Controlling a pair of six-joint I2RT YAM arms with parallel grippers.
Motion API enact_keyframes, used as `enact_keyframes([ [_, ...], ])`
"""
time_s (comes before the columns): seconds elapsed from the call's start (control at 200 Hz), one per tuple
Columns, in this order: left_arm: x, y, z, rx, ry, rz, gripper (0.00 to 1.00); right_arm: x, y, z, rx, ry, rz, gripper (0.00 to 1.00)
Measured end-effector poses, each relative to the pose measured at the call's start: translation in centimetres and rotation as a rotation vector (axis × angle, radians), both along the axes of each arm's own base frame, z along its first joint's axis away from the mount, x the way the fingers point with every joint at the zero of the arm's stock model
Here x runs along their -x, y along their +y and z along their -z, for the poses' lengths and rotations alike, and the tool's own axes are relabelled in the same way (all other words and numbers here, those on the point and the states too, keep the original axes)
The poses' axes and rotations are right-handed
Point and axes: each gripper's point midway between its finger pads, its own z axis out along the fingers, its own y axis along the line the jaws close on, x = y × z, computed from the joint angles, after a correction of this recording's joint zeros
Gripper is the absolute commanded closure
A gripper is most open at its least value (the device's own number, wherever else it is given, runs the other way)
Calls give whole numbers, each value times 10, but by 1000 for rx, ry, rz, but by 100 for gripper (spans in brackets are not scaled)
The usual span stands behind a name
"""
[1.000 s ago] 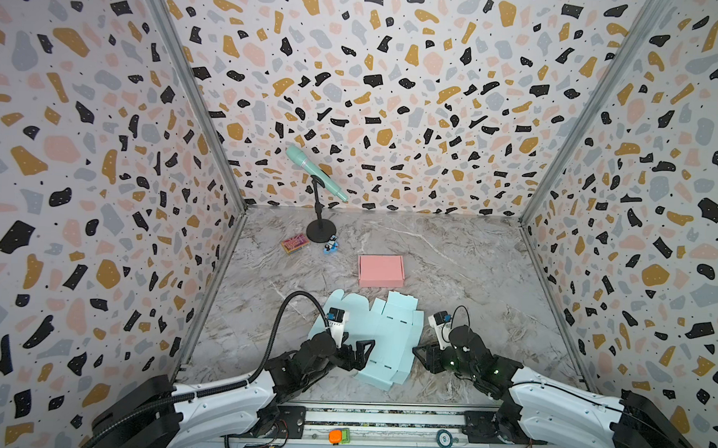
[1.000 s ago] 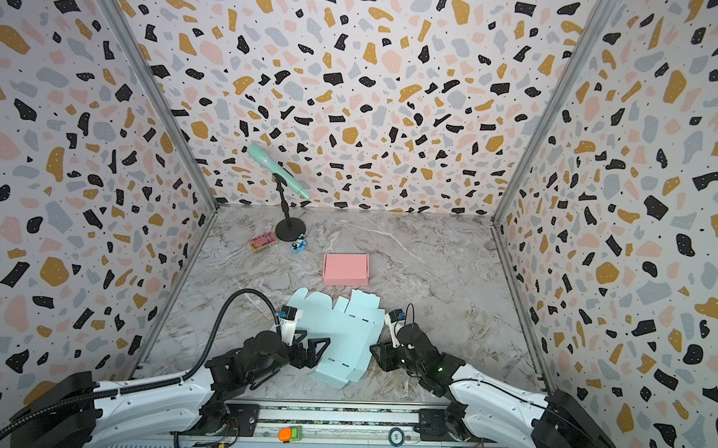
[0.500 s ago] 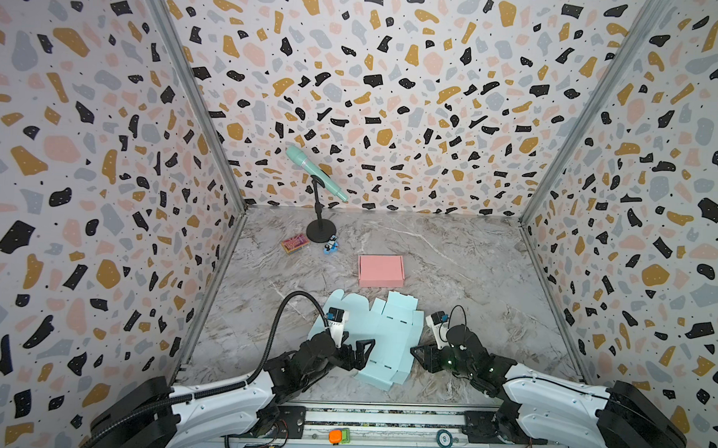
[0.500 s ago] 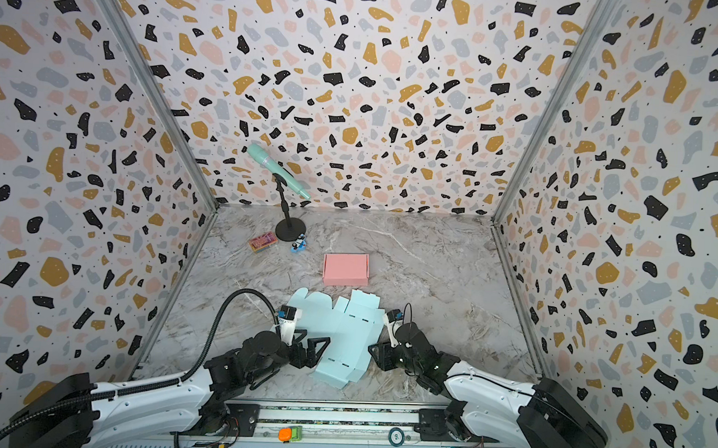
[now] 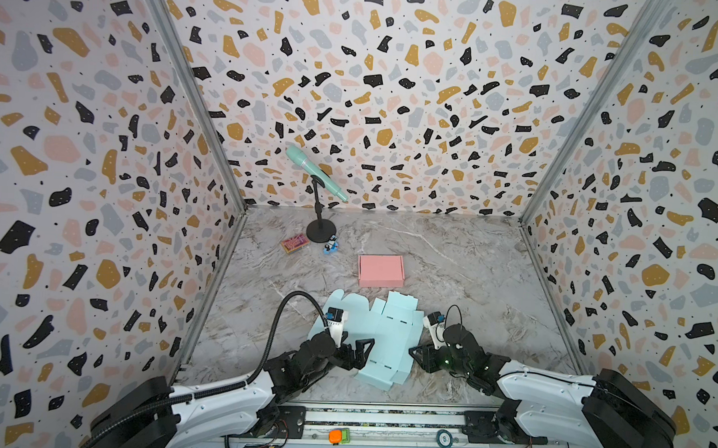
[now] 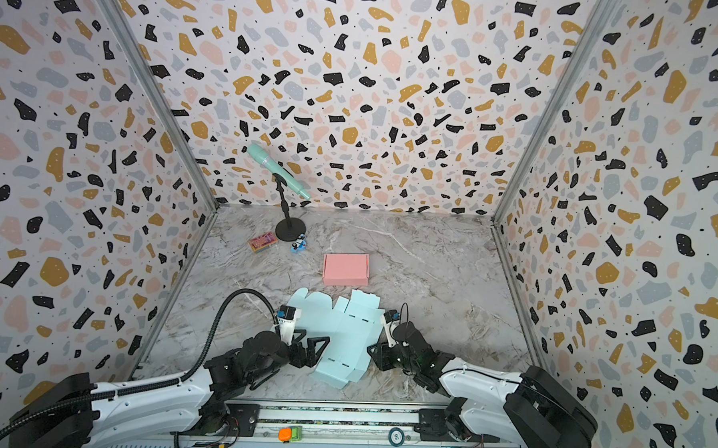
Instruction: Fold the paper box
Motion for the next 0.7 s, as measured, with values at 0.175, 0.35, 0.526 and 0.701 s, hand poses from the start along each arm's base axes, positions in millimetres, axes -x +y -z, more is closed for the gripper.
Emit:
enact_keyframes([
  [0.175,-2,-2,-3,1,-1,-4,2,-2,-1,1,2,0,4,69],
  [0.35,-4,-4,-5,-1,0,-4,2,-5,-3,4,16,1,7,70],
  [0.526,-4,-4,-4,-6,3,-4,2,-13,-4,3,24,-10,14,71],
  [0.701,-4,-5,-5,-4,2,-5,2,-22,-3,-2,24,-29,19,72],
])
